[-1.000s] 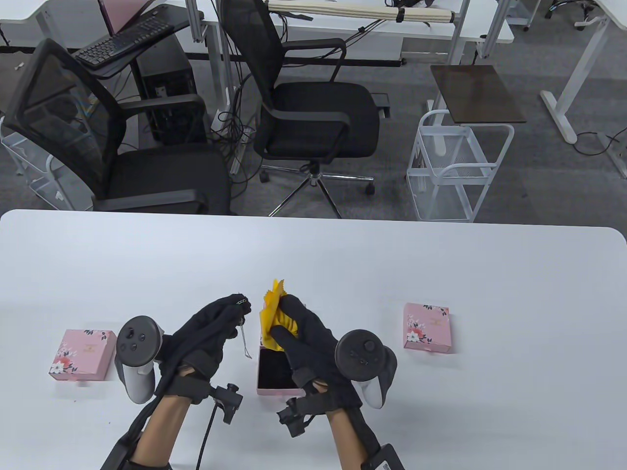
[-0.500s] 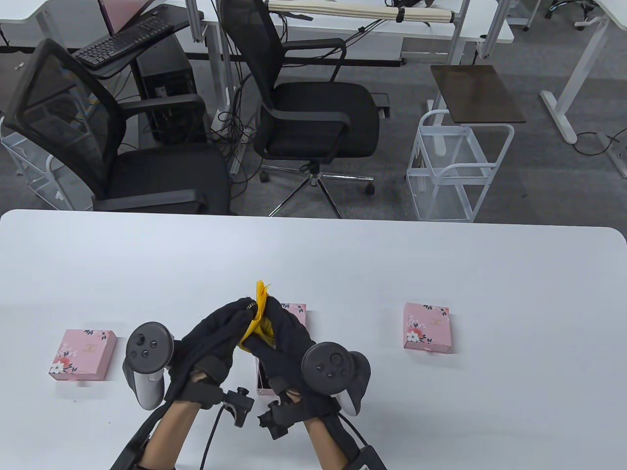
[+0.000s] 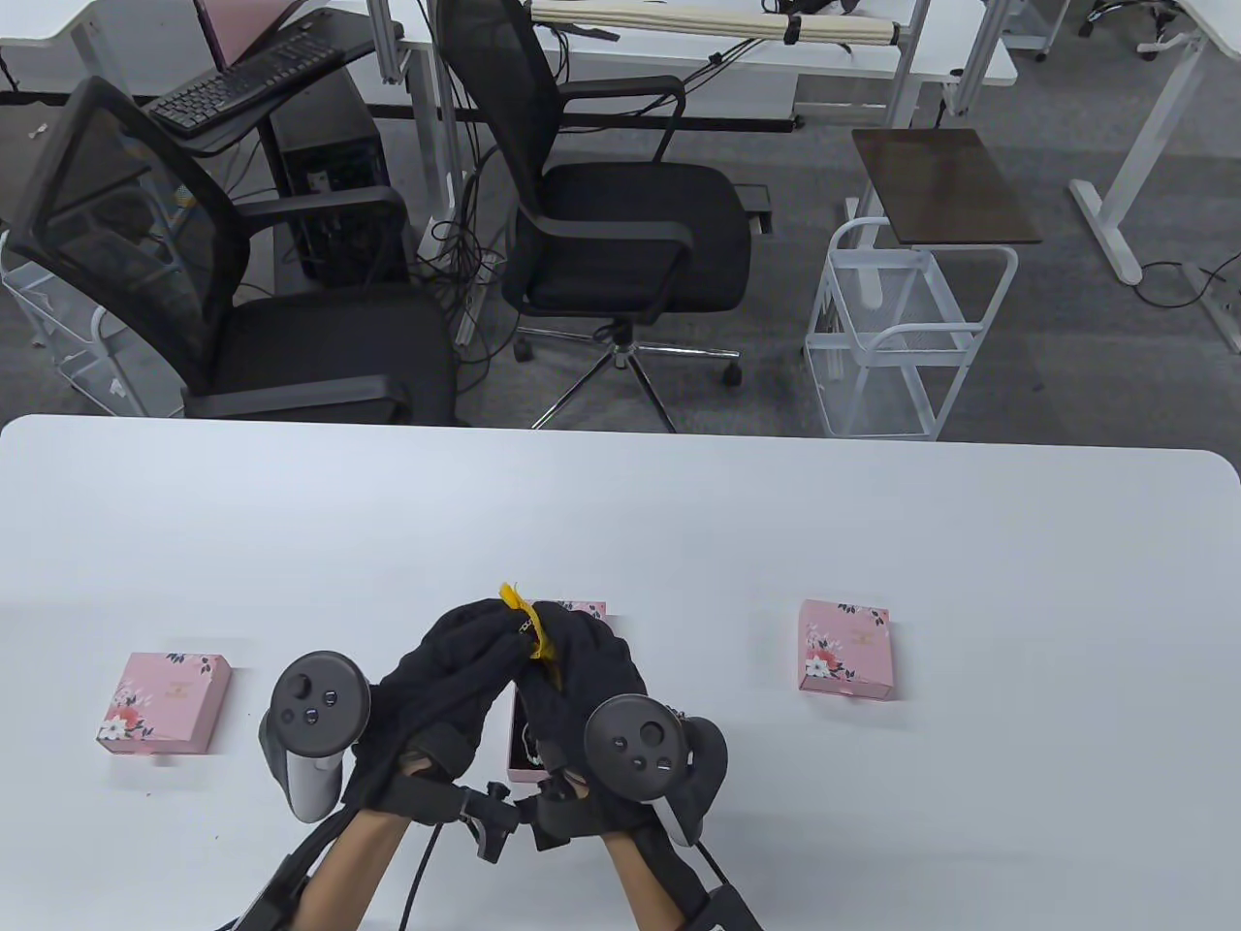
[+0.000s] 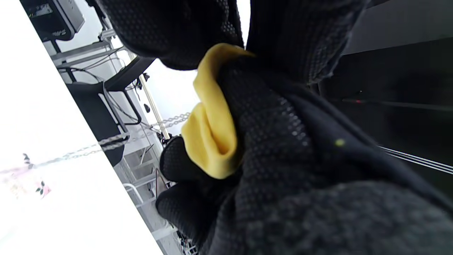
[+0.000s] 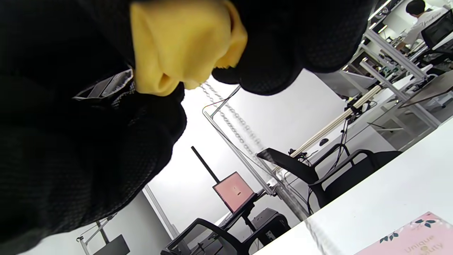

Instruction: Dust necklace

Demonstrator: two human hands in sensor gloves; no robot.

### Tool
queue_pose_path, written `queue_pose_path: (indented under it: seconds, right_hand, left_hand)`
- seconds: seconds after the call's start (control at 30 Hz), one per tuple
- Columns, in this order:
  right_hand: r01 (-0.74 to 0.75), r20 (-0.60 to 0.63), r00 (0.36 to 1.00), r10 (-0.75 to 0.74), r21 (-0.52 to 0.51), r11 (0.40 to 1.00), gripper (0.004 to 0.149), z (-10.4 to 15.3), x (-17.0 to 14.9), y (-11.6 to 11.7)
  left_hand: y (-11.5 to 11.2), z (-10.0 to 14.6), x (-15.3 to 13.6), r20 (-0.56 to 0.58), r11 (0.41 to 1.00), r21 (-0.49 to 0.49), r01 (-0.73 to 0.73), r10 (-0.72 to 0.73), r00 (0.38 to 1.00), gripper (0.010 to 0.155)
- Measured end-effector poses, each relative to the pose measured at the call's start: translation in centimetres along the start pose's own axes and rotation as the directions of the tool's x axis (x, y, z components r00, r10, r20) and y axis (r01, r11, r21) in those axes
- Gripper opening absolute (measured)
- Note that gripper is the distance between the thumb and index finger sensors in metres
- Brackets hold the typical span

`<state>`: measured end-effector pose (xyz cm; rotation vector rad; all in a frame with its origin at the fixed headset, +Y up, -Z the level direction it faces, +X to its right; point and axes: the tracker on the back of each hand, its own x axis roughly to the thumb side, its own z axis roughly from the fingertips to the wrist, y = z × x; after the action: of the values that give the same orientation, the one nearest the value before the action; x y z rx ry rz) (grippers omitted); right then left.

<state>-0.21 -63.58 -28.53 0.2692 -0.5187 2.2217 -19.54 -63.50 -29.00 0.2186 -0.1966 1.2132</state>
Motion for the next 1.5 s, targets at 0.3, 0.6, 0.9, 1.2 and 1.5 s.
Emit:
queue_pose_path:
  seconds: [0.3, 0.6, 0.9, 1.2, 1.5]
  right_hand:
    - [0.050, 0.029, 0.998, -0.054, 0.110, 0.993, 0.041, -0.1, 0.4, 0.2]
    - [0.059, 0.027, 0.998, -0.064, 0.157, 0.986, 0.040, -0.2, 0.3, 0.3]
    - [0.011, 0.062, 0.998, -0.025, 0.219, 0.976, 0.040, -0.3, 0.7, 0.7]
    - [-0.026, 0.093, 0.996, 0.004, 0.233, 0.972, 0.039, -0.2, 1.0, 0.8]
    - [-0.041, 0.106, 0.994, 0.017, 0.236, 0.971, 0.039, -0.1, 1.1, 1.0]
  left_hand:
    - [0.5, 0.1, 0.4, 0.042, 0.999, 0.048, 0.013, -0.015, 0.999, 0.037]
    - [1.1, 0.0, 0.3, 0.048, 0.996, 0.079, -0.041, 0.037, 0.998, 0.037]
    - [1.8, -0.3, 0.2, 0.062, 0.995, 0.064, -0.071, 0.067, 0.996, 0.037]
    - [2.1, -0.3, 0.2, 0.065, 0.993, 0.057, -0.100, 0.097, 0.993, 0.038]
    - [2.9, -0.3, 0.4, 0.096, 0.987, 0.071, -0.142, 0.135, 0.986, 0.038]
